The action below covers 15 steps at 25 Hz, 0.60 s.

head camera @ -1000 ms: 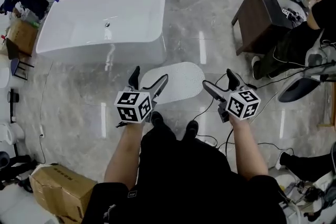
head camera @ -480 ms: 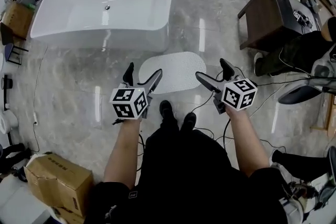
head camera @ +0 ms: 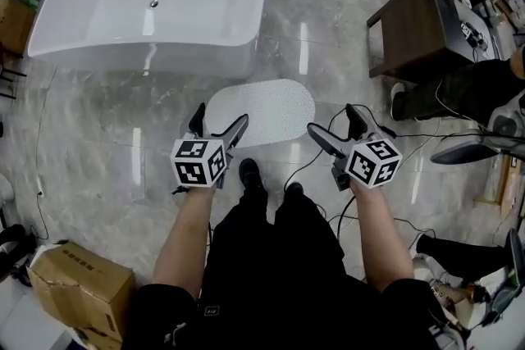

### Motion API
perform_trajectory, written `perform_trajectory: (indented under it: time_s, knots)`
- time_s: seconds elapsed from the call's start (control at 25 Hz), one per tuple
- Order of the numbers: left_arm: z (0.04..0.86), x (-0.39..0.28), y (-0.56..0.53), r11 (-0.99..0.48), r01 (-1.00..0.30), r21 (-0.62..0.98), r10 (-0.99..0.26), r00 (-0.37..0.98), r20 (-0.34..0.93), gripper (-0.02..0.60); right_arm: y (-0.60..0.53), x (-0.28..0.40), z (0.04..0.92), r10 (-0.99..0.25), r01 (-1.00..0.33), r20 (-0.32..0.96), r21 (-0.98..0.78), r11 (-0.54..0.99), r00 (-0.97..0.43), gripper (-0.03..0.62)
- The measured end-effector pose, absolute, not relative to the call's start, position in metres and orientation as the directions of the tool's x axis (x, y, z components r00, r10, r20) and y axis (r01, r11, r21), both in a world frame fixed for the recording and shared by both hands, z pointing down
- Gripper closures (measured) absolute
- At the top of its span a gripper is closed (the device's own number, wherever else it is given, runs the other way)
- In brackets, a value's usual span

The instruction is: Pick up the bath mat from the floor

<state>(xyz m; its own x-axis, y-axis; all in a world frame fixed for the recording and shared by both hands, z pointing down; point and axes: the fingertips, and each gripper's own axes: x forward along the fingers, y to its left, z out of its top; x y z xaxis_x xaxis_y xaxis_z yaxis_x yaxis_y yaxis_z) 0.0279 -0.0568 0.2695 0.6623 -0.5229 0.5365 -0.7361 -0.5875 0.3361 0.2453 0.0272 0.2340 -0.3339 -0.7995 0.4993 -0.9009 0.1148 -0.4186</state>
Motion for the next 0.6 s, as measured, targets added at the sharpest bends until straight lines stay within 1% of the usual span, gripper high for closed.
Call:
perform_trajectory:
  time_s: [0.24,0.44,0.6]
  knots:
    - [0.329,0.043,-0.039,-0.586,-0.748,0.312,-0.467,0.627,0.624,0.083,0.025,0.257,0.306,-0.768,-0.877,0.530,-0.473,0.084,-0.359,0.014]
    - [0.373,0.051,-0.034,-0.544,-0.765,0.345,-0.449,0.612,0.651,0.083,0.027,0.260,0.358,-0.745,-0.867,0.550,-0.493,0.075,-0.377,0.014]
    - [0.411,0.052,-0.033,-0.549,-0.774,0.316,-0.445,0.590,0.673,0.083,0.037,0.265,0.404,-0.724,-0.864,0.570,-0.499,0.072,-0.389,0.014]
